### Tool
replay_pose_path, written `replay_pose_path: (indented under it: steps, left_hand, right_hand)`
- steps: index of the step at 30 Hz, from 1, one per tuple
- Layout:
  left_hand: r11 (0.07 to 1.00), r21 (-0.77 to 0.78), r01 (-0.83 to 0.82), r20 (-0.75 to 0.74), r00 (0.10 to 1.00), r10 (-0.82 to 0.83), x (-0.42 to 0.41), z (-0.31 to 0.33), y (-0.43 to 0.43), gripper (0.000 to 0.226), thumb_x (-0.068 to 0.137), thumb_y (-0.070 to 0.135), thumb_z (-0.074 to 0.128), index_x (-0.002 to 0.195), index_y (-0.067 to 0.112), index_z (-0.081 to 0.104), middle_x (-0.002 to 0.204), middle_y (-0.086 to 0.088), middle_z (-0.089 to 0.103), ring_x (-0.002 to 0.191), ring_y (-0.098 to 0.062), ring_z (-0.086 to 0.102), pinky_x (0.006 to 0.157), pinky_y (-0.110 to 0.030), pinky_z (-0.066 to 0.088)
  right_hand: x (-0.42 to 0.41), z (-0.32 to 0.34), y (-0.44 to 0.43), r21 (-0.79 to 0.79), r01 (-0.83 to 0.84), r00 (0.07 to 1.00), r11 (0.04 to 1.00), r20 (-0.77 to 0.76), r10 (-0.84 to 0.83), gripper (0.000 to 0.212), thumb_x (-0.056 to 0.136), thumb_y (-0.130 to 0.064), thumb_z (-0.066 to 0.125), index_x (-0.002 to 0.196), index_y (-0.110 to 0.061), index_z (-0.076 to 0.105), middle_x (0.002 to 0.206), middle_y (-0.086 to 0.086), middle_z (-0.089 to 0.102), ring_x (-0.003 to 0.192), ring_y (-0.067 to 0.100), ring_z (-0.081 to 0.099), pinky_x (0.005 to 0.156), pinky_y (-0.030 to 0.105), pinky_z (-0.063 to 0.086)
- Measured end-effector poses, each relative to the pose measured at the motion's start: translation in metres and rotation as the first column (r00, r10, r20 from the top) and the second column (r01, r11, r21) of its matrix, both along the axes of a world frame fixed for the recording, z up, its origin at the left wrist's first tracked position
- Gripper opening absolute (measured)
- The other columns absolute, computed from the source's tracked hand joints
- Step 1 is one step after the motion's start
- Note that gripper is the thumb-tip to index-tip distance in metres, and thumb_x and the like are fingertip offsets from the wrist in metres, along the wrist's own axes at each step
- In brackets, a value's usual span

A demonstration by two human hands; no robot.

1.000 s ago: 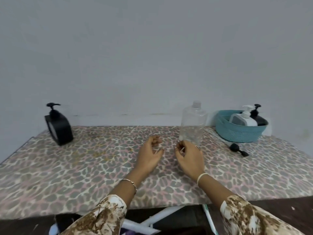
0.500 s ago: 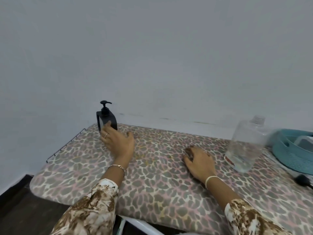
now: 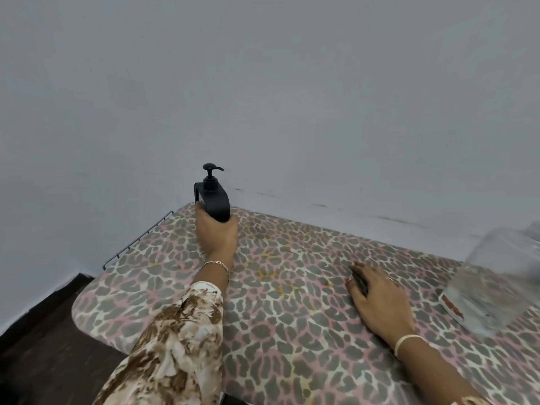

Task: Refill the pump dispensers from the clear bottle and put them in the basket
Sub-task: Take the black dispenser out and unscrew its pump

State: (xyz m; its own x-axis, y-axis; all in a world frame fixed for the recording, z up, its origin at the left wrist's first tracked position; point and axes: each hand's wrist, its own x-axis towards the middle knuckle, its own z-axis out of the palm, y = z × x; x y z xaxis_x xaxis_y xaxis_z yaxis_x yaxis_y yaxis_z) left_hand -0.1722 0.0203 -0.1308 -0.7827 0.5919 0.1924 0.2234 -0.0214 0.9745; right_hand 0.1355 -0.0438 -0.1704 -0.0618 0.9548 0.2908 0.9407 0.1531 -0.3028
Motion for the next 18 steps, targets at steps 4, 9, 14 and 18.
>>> replay_pose_path:
  steps: [4, 9, 14, 18]
  left_hand:
    - [1.0, 0.025, -0.003, 0.002, 1.0, 0.003, 0.004, -0.001, -0.002, 0.049, 0.071, 0.009, 0.072, 0.116, 0.02, 0.054, 0.091, 0.004, 0.06, 0.079, -0.019, 0.059, 0.068, -0.029, 0.045]
    - [0.994, 0.008, 0.111, 0.108, 0.988, -0.112, 0.027, 0.006, -0.017, 0.04, 0.07, 0.009, 0.076, 0.105, 0.02, 0.059, 0.087, 0.006, 0.061, 0.074, -0.009, 0.06, 0.07, -0.028, 0.053]
    - [0.92, 0.049, 0.388, 0.21, 0.897, -0.39, 0.069, 0.013, -0.042, 0.034, 0.07, 0.006, 0.078, 0.088, 0.027, 0.058, 0.08, 0.012, 0.064, 0.06, 0.001, 0.062, 0.046, -0.01, 0.047]
    - [0.78, 0.077, 0.621, 0.238, 0.748, -0.62, 0.106, 0.009, -0.06, 0.034, 0.07, 0.001, 0.074, 0.097, 0.019, 0.064, 0.089, 0.004, 0.072, 0.07, 0.001, 0.068, 0.055, -0.014, 0.052]
  right_hand:
    - [-0.002, 0.001, 0.0, -0.002, 0.001, 1.0, 1.0, -0.003, -0.001, 0.044, 0.095, -0.045, 0.046, 0.134, -0.026, 0.054, 0.138, -0.007, 0.054, 0.125, 0.016, 0.052, 0.102, 0.035, 0.042]
    - [-0.002, 0.005, -0.002, -0.03, -0.005, 0.999, 1.0, -0.036, 0.004, 0.045, 0.095, -0.045, 0.046, 0.135, -0.026, 0.054, 0.139, -0.007, 0.053, 0.126, 0.016, 0.051, 0.103, 0.036, 0.041]
    - [0.001, 0.012, -0.006, -0.089, -0.021, 0.978, 0.996, -0.211, 0.002, 0.04, 0.095, -0.036, 0.052, 0.134, -0.024, 0.054, 0.131, -0.004, 0.06, 0.114, 0.016, 0.059, 0.097, 0.032, 0.047]
    - [0.004, 0.026, -0.017, 0.033, 0.02, 0.895, 0.999, -0.446, -0.003, 0.041, 0.093, -0.033, 0.057, 0.133, -0.028, 0.053, 0.126, -0.004, 0.063, 0.088, 0.001, 0.064, 0.082, 0.024, 0.05]
